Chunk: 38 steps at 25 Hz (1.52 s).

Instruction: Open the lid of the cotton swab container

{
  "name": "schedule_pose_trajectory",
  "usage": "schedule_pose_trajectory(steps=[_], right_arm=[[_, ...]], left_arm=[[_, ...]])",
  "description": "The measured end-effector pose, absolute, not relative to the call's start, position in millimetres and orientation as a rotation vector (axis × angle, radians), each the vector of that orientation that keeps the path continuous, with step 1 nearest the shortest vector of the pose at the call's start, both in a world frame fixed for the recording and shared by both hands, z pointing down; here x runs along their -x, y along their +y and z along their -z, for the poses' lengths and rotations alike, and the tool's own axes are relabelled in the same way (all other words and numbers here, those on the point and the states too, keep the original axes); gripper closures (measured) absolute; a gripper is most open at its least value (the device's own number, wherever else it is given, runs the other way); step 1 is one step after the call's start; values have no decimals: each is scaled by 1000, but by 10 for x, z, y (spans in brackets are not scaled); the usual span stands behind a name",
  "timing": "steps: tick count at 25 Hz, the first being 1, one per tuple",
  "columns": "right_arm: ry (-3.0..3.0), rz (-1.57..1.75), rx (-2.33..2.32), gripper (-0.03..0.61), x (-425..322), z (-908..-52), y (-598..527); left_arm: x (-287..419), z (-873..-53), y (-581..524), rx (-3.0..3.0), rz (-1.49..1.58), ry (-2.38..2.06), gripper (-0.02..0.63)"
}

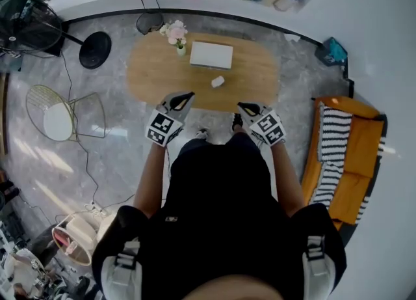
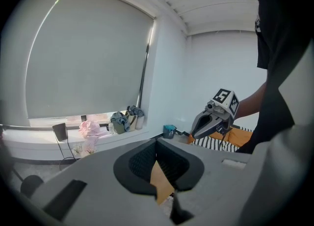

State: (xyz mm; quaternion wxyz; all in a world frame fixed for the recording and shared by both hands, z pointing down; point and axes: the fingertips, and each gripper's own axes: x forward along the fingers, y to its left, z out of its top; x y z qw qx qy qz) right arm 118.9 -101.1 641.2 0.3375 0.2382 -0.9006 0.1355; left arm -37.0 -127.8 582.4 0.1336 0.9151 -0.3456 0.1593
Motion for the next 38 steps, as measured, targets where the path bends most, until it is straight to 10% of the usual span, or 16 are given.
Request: schedule_pose_trajectory(steps=[38], right_arm=[[-2293, -430, -250, 581, -1250, -7201, -1351]], left_arm=[[272, -5960, -1392, -2489, -520, -1157, 614]])
